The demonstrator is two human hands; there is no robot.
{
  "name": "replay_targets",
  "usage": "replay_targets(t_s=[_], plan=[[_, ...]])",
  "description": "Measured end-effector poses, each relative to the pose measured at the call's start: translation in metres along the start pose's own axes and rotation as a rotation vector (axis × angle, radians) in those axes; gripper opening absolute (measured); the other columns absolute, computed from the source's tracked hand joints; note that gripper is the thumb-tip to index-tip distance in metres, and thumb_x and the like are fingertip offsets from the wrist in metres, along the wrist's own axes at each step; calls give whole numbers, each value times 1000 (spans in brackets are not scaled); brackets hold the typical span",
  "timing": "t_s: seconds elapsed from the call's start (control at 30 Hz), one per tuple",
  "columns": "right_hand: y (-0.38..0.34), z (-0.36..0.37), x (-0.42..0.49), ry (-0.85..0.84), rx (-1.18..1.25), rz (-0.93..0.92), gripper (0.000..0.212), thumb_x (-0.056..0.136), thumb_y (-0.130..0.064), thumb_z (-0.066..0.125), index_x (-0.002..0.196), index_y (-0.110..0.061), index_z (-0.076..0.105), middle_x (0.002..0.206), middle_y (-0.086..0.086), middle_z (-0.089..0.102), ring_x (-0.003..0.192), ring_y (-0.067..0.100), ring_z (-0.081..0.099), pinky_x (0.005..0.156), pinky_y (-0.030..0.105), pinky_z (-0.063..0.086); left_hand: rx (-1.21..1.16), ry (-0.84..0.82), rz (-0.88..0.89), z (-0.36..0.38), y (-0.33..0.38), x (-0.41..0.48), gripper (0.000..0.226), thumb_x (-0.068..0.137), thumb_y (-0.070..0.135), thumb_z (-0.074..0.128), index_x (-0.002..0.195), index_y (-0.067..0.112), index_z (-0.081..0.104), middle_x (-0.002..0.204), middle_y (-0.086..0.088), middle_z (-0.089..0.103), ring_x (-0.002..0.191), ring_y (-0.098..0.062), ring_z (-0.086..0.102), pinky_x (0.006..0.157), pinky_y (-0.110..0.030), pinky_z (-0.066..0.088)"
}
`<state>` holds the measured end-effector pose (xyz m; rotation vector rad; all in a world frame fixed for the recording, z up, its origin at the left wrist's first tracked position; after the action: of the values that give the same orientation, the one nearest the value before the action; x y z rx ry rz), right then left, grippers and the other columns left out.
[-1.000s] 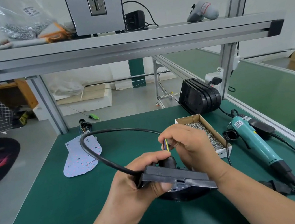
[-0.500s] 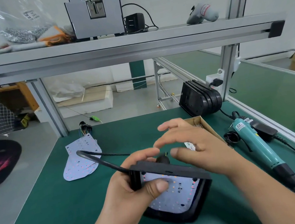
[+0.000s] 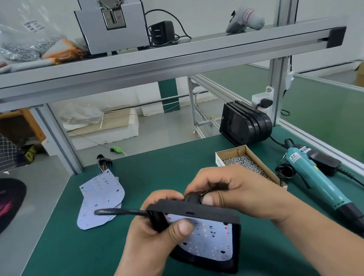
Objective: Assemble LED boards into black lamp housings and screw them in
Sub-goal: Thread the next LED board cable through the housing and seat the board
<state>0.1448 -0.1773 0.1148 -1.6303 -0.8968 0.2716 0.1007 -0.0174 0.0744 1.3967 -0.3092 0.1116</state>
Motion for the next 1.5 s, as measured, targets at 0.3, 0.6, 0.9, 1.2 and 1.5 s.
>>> replay_targets(t_s=[0.3, 0.6, 0.9, 1.2, 1.5], plan=[[14, 17, 6, 156, 161, 7, 17, 100, -17, 66, 112, -12, 76, 99, -2, 76, 90, 11, 67, 79, 23, 52, -327, -118, -167, 5, -16, 2, 55, 73, 41, 96, 109, 7, 73, 106, -12, 74, 100, -27, 71, 84, -34, 58], [13, 25, 7, 169, 250, -17, 14, 102, -6, 64, 113, -11, 72, 98, 7, 76, 85, 20, 69, 76, 26, 59, -422, -203, -256, 8, -38, 4, 66, 74, 46, 94, 128, 13, 75, 125, -8, 75, 119, -24, 71, 95, -46, 58], [19, 18, 6, 280, 247, -26, 17, 96, -14, 68, 110, -12, 77, 97, 27, 75, 84, 29, 72, 80, 27, 57, -444, -200, -267, 10, -43, 7, 62, 75, 43, 94, 124, 10, 75, 123, -12, 74, 116, -23, 70, 83, -37, 57], [14, 20, 6, 185, 223, -15, 14, 101, -14, 68, 113, -14, 75, 91, 6, 78, 78, 16, 73, 78, 25, 57, -542, -193, -295, 5, -52, 4, 30, 100, 22, 71, 128, 11, 74, 118, -10, 77, 114, -18, 71, 83, -33, 56], [13, 21, 3, 198, 178, 12, 15, 103, -8, 64, 112, -12, 75, 91, 1, 75, 78, 12, 68, 78, 28, 57, -511, -137, -287, -1, -59, 3, 41, 108, 6, 37, 124, 8, 75, 117, -16, 75, 113, -24, 71, 78, -34, 56]])
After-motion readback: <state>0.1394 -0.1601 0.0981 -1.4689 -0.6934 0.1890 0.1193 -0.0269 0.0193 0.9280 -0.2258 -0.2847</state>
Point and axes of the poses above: each hand's wrist, its own x-axis towards the middle knuckle, its own z-axis out of the palm, y = z × x, the point moved 8 cm from there along x, towards the middle knuckle
